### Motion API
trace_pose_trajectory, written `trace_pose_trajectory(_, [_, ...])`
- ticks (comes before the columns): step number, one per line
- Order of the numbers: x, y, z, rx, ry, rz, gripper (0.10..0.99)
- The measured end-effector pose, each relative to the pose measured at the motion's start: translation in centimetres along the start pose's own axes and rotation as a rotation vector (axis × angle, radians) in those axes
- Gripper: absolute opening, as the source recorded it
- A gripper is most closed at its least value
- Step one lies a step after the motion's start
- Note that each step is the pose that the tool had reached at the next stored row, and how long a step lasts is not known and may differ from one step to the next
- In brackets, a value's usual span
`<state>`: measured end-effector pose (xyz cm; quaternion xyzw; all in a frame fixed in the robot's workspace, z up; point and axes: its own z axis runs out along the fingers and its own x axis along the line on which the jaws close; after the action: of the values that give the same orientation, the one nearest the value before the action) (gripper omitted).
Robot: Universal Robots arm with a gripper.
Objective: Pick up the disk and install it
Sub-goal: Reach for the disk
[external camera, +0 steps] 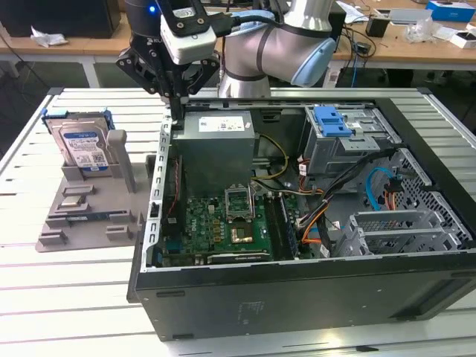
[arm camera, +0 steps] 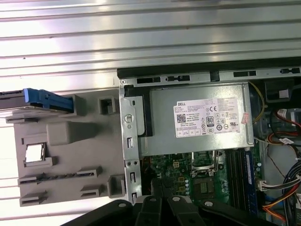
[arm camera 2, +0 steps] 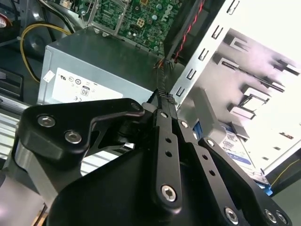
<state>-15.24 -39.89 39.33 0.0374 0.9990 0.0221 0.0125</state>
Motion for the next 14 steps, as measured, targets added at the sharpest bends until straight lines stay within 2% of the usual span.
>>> trace_pose_trajectory(10, [1.74, -0.13, -0.04, 0.0, 0.0, 0.0, 0.106])
trace_pose_trajectory(12, [2.7, -0.2, -0.07, 0.0, -0.0001, 0.0, 0.106])
trace_pose_trajectory(14, [3.2, -0.24, -0.07, 0.0, -0.0001, 0.0, 0.106])
